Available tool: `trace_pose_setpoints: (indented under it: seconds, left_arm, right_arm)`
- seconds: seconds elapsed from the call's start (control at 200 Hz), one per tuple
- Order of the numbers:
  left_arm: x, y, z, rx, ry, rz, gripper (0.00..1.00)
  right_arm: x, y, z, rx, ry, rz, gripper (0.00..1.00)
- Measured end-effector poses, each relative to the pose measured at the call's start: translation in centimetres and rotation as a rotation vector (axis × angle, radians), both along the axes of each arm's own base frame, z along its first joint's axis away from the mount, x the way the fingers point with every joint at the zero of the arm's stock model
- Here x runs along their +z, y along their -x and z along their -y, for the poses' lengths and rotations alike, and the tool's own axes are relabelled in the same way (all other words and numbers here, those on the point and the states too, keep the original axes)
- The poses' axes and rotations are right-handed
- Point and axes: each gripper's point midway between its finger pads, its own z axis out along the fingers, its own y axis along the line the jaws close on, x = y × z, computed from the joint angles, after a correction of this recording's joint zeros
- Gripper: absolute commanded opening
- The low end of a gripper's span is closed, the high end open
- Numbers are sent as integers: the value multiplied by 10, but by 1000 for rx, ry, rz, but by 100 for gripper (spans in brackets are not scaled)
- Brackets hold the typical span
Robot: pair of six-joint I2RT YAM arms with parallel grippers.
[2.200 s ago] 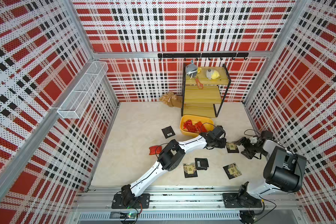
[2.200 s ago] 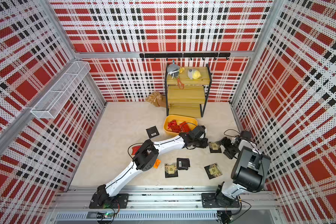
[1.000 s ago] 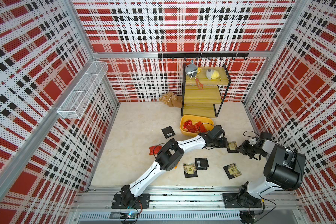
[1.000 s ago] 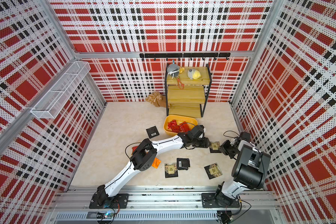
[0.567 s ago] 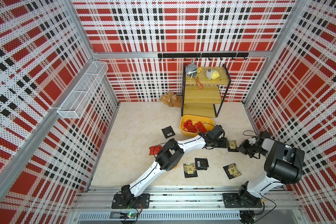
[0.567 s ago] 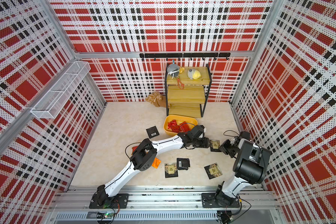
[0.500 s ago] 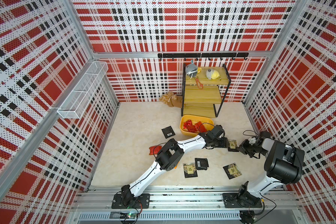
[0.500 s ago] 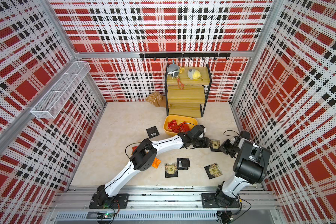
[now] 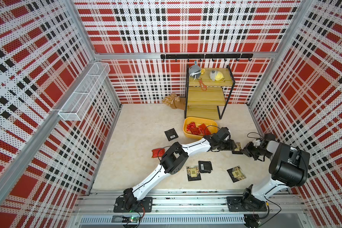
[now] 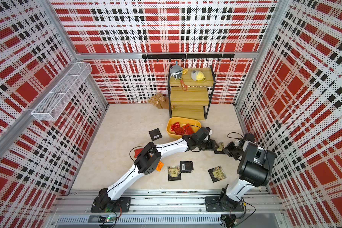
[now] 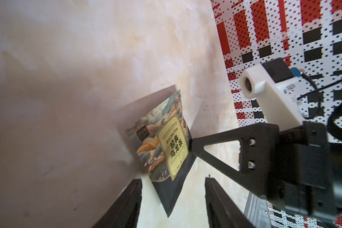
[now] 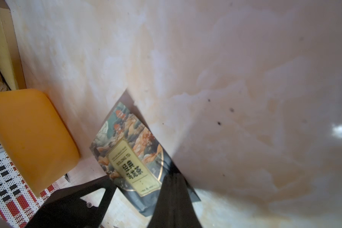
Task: Put the tea bags into the storage box
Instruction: Pick up the tea bag from the center of the board.
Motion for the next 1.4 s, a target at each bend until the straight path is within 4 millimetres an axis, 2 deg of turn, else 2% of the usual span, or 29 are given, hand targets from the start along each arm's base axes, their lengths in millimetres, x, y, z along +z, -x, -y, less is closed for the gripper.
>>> trace_pose_setpoints:
  seconds: [0.276, 0.391, 0.717, 0.842, 0.887, 0.982, 1.042, 1.173, 1.248, 1.318, 1.398]
  left_arm:
    - [-6, 0, 2, 1, -16, 8, 57]
    - [-6, 0, 5, 1, -10, 10, 52]
    - [-15, 2, 5, 2, -19, -4, 23]
    - [-15, 2, 5, 5, -19, -9, 8]
    - [-15, 2, 6, 2, -17, -6, 0]
    - [-16, 3, 6, 0, -13, -5, 0]
    - [-19, 3, 5, 1, -15, -6, 0]
    - [-21, 4, 4, -5, -7, -4, 0]
    - [-20, 5, 1, -5, -12, -7, 0]
    - [-15, 3, -4, -1, -14, -6, 0]
    - [5, 0, -7, 4, 4, 7, 0]
  right_arm:
    - [0, -2, -2, 12, -14, 12, 0]
    - [0, -4, -6, 23, -32, 19, 0]
    - [0, -5, -8, 28, -39, 24, 0]
    - [0, -5, -8, 28, -39, 26, 0]
    - [1, -5, -8, 29, -39, 26, 8]
    - [4, -3, -9, 27, -36, 20, 23]
    - [8, -1, -8, 15, -30, 12, 42]
    - [34, -8, -2, -5, -1, 48, 71]
    - [58, -15, 3, -17, 35, 100, 79]
    - [82, -20, 8, -29, 68, 150, 81]
    - [109, -21, 11, -45, 103, 208, 83]
